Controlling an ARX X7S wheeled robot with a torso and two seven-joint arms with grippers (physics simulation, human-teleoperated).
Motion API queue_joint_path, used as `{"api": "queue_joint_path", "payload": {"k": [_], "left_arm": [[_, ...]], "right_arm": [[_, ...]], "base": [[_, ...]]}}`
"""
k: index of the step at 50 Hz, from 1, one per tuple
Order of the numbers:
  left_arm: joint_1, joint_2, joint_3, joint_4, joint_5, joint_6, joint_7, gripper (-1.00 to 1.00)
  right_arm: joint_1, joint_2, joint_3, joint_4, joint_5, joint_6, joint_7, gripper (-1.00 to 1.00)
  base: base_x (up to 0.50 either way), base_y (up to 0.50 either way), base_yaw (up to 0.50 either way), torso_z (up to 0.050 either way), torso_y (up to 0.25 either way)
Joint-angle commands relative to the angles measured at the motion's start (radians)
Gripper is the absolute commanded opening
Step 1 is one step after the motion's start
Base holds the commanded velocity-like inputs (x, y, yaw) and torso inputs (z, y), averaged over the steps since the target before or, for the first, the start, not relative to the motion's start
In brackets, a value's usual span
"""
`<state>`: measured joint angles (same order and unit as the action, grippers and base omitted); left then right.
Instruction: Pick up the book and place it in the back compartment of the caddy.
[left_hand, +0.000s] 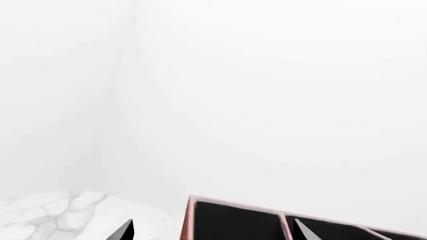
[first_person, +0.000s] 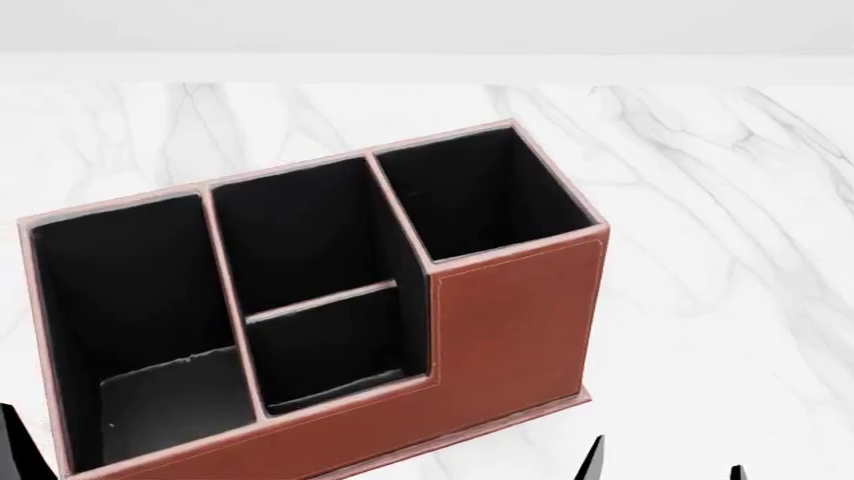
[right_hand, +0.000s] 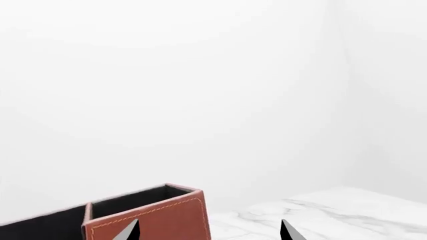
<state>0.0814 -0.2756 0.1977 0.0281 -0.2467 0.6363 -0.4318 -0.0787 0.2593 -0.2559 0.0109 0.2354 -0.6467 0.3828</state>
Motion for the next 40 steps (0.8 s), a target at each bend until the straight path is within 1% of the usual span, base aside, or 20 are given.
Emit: {"api": "queue_joint_path", "payload": {"k": [1,12,15,19,21,22,25,27,29,30,33,36,40], "left_arm": [[-0.004,-0.002,0.004,-0.005,-0.001,-0.002,-0.001,1.00],[-0.024,-0.023,0.017,-0.004,-0.012,-0.052,0.010,1.00],[-0.035,-0.022,0.011,-0.025,0.016,-0.044,0.004,1.00],[-0.077,-0.047,0.036,-0.061,0.008,-0.078,0.048,1.00],[-0.102,-0.068,0.062,-0.083,0.008,-0.097,0.092,1.00],[-0.121,-0.082,0.073,-0.092,-0.022,-0.127,0.121,1.00],[-0.146,-0.093,0.076,-0.110,-0.045,-0.152,0.140,1.00],[-0.175,-0.112,0.094,-0.134,-0.099,-0.177,0.204,1.00],[-0.212,-0.114,0.102,-0.176,-0.125,-0.209,0.230,1.00],[-0.246,-0.118,0.114,-0.219,-0.168,-0.231,0.285,1.00],[-0.297,-0.121,0.123,-0.282,-0.206,-0.256,0.344,1.00],[-0.325,-0.127,0.116,-0.305,-0.256,-0.277,0.380,1.00],[-0.370,-0.150,0.134,-0.329,-0.322,-0.337,0.472,1.00]], "right_arm": [[0.002,0.004,-0.006,0.003,0.008,-0.004,-0.004,1.00],[0.007,0.003,-0.012,0.007,-0.003,-0.002,0.000,1.00],[0.008,0.002,-0.012,0.010,-0.002,-0.001,0.002,1.00],[0.012,0.001,-0.017,0.016,-0.006,0.000,0.000,1.00],[0.011,0.003,-0.017,0.014,-0.002,-0.003,-0.001,1.00],[0.013,0.003,-0.017,0.018,0.000,-0.005,-0.002,1.00],[0.014,0.004,-0.018,0.020,0.002,-0.006,-0.003,1.00],[0.015,0.005,-0.018,0.023,0.004,-0.007,-0.004,1.00],[0.016,0.005,-0.019,0.025,0.006,-0.007,-0.004,1.00],[0.016,0.006,-0.020,0.026,0.007,-0.008,-0.006,1.00],[0.019,0.005,-0.022,0.029,0.006,-0.006,-0.006,1.00],[0.024,0.004,-0.024,0.035,0.007,-0.004,-0.006,1.00],[0.029,0.004,-0.027,0.041,0.010,0.001,-0.007,1.00]], "base": [[0.00,0.00,0.00,0.000,0.000],[0.00,0.00,0.00,0.000,0.000],[0.00,0.00,0.00,0.000,0.000],[0.00,0.00,0.00,0.000,0.000],[0.00,0.00,0.00,0.000,0.000],[0.00,0.00,0.00,0.000,0.000],[0.00,0.00,0.00,0.000,0.000],[0.00,0.00,0.00,0.000,0.000],[0.00,0.00,0.00,0.000,0.000],[0.00,0.00,0.00,0.000,0.000],[0.00,0.00,0.00,0.000,0.000],[0.00,0.00,0.00,0.000,0.000],[0.00,0.00,0.00,0.000,0.000]]}}
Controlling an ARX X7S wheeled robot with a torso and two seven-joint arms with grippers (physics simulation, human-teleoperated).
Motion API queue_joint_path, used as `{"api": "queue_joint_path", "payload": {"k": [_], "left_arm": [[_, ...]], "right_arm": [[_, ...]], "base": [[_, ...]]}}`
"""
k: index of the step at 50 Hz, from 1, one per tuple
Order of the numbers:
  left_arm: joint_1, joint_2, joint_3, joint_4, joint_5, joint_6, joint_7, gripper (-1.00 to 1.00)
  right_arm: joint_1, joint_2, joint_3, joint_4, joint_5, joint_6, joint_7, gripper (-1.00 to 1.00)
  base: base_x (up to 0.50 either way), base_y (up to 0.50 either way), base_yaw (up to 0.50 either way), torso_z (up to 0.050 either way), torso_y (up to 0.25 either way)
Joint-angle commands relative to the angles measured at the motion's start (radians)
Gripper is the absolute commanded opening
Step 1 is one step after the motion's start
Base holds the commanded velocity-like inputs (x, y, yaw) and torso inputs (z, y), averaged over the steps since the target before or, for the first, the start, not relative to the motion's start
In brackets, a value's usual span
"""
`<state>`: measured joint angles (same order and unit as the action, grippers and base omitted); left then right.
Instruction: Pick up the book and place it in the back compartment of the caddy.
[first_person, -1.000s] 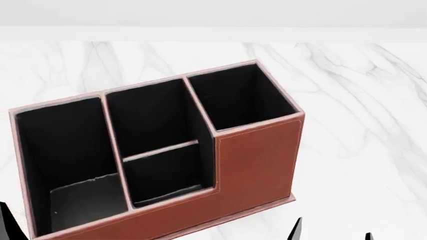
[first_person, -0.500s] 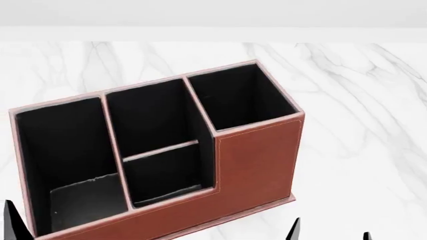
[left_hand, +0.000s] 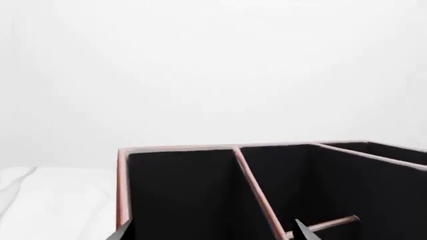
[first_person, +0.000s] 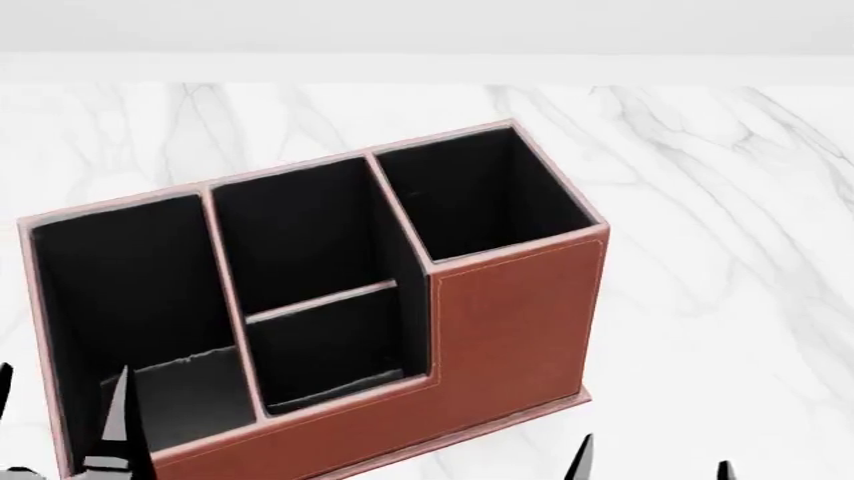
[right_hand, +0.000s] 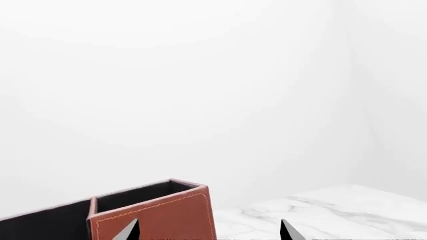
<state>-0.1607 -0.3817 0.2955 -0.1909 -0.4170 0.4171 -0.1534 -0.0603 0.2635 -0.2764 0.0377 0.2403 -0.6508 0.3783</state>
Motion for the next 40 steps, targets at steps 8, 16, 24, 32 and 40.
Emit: {"api": "queue_joint_path", "payload": {"k": [8,16,24,32,40], "left_arm": [[-0.156,-0.079,0.095,-0.126,-0.188,-0.164,0.350,1.00],[-0.173,-0.096,0.131,-0.153,-0.252,-0.183,0.519,1.00],[-0.187,-0.116,0.177,-0.152,-0.284,-0.241,0.626,1.00],[-0.201,-0.130,0.209,-0.160,-0.324,-0.298,0.717,1.00],[-0.199,-0.147,0.244,-0.132,-0.326,-0.334,0.761,1.00]], "right_arm": [[0.016,0.001,-0.010,0.016,0.008,0.012,-0.001,1.00],[0.018,-0.001,-0.015,0.023,0.004,0.012,0.000,1.00],[0.018,0.002,-0.016,0.020,0.003,0.013,0.003,1.00],[0.023,0.002,-0.019,0.025,0.001,0.019,0.005,1.00],[0.026,0.002,-0.022,0.030,-0.001,0.017,0.007,1.00]], "base": [[0.00,0.00,0.00,0.000,0.000],[0.00,0.00,0.00,0.000,0.000],[0.00,0.00,0.00,0.000,0.000],[0.00,0.00,0.00,0.000,0.000],[0.00,0.00,0.00,0.000,0.000]]}}
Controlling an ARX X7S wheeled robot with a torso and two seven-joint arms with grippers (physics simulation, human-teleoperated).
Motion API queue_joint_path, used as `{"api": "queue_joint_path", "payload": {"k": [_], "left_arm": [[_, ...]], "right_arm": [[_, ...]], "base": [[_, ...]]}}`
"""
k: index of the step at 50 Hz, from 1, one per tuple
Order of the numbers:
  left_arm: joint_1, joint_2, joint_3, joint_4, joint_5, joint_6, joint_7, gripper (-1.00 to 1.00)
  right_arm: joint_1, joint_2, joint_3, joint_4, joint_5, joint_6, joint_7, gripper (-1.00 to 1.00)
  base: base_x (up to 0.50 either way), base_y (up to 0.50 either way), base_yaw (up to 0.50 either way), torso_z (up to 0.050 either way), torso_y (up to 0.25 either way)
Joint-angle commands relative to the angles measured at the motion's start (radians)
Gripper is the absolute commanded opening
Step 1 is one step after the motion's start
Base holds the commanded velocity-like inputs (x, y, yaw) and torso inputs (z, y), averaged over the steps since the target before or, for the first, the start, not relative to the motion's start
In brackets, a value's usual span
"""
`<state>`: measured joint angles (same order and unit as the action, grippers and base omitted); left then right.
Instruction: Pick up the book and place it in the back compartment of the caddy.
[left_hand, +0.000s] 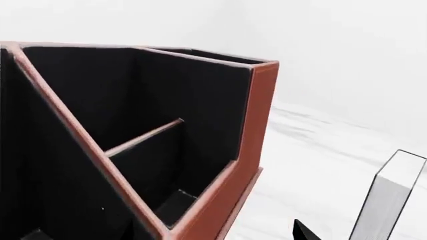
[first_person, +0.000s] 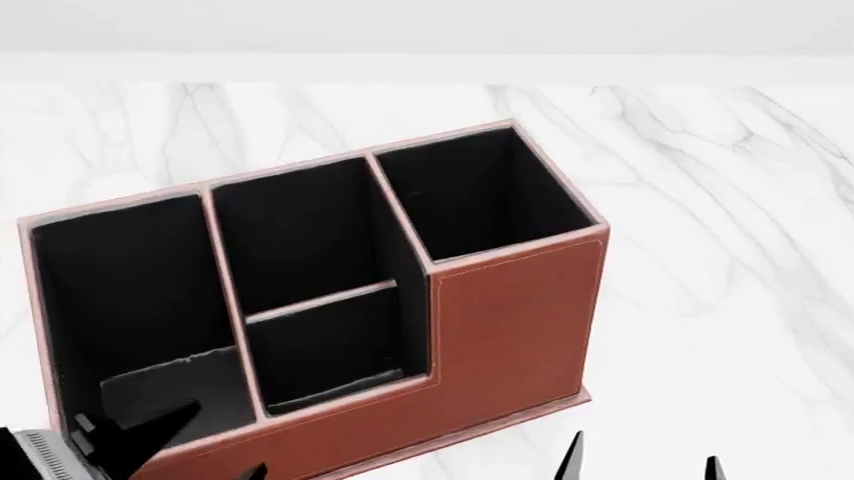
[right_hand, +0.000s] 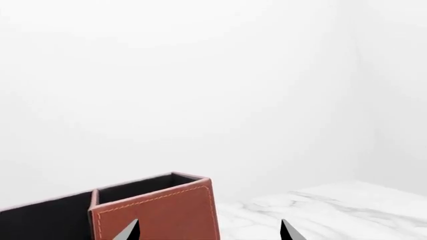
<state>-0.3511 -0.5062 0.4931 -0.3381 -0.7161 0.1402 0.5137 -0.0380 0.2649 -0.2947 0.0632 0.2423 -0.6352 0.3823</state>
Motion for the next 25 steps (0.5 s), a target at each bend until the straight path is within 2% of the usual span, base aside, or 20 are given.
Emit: {"api": "queue_joint_path", "payload": {"k": [1,25], "left_arm": [[-0.011,-0.020,0.053,0.012,-0.014,-0.058,0.088,1.00],[-0.033,-0.003,0.141,0.003,0.042,-0.097,0.155,1.00]], "right_arm": [[0.004,0.001,-0.005,0.004,-0.001,0.002,0.002,1.00],[0.009,0.002,-0.009,0.012,-0.001,-0.001,0.009,1.00]], "base": [[0.00,0.00,0.00,0.000,0.000],[0.00,0.00,0.00,0.000,0.000]]}}
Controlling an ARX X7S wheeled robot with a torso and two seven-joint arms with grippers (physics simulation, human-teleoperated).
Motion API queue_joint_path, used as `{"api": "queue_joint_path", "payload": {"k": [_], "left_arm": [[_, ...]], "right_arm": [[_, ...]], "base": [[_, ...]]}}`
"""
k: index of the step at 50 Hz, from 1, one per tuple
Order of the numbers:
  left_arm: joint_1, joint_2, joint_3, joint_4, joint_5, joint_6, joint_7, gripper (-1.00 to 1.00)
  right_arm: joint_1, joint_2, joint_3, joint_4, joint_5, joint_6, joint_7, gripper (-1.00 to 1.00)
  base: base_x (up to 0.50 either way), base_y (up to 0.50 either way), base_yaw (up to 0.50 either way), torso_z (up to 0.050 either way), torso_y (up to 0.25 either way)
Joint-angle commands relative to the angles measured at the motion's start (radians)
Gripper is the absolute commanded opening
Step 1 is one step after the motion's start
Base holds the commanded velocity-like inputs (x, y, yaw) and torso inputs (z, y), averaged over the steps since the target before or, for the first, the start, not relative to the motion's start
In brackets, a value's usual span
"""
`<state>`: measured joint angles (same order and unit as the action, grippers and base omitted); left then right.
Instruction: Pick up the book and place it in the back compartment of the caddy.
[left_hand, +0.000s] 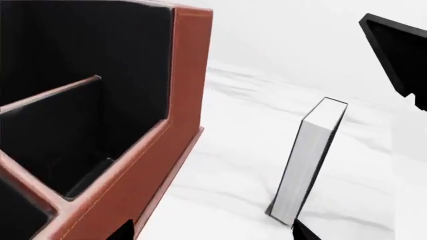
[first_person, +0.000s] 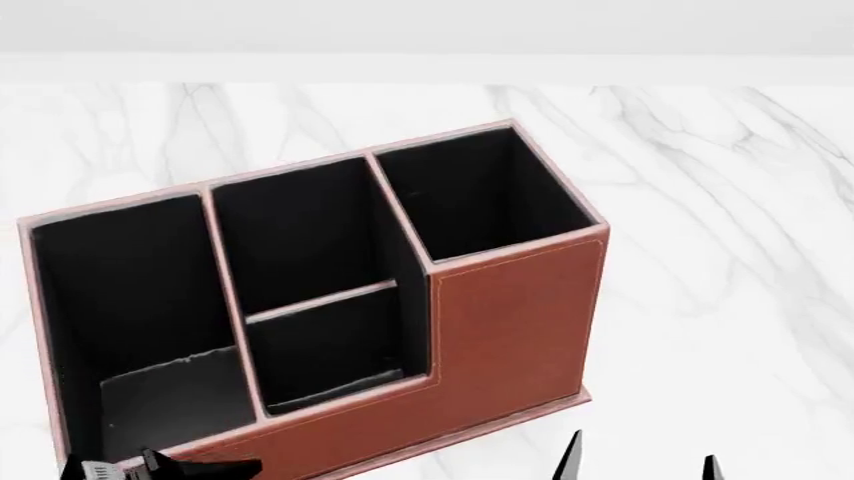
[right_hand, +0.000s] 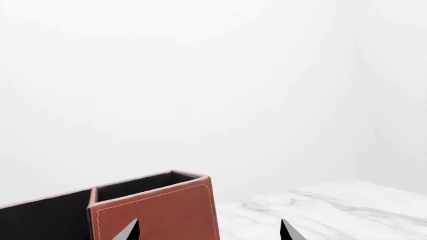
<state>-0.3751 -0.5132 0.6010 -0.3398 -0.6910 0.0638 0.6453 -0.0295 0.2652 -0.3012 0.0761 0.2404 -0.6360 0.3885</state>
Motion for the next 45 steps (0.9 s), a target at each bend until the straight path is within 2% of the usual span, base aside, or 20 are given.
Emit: {"api": "queue_joint_path", "payload": {"k": [1,24,45], "left_arm": [[-0.013,0.008,0.038,-0.001,0.021,-0.023,0.027,1.00],[-0.038,0.036,0.088,0.027,0.066,-0.043,0.024,1.00],[-0.094,0.104,0.123,-0.023,0.126,-0.043,0.001,1.00]], "right_arm": [[0.000,0.002,-0.003,-0.001,0.000,-0.001,0.003,1.00],[0.003,0.006,-0.009,0.003,0.001,-0.002,0.006,1.00],[0.003,0.009,-0.016,0.003,-0.001,-0.004,0.009,1.00]], "base": [[0.00,0.00,0.00,0.000,0.000],[0.00,0.00,0.00,0.000,0.000],[0.00,0.00,0.00,0.000,0.000]]}}
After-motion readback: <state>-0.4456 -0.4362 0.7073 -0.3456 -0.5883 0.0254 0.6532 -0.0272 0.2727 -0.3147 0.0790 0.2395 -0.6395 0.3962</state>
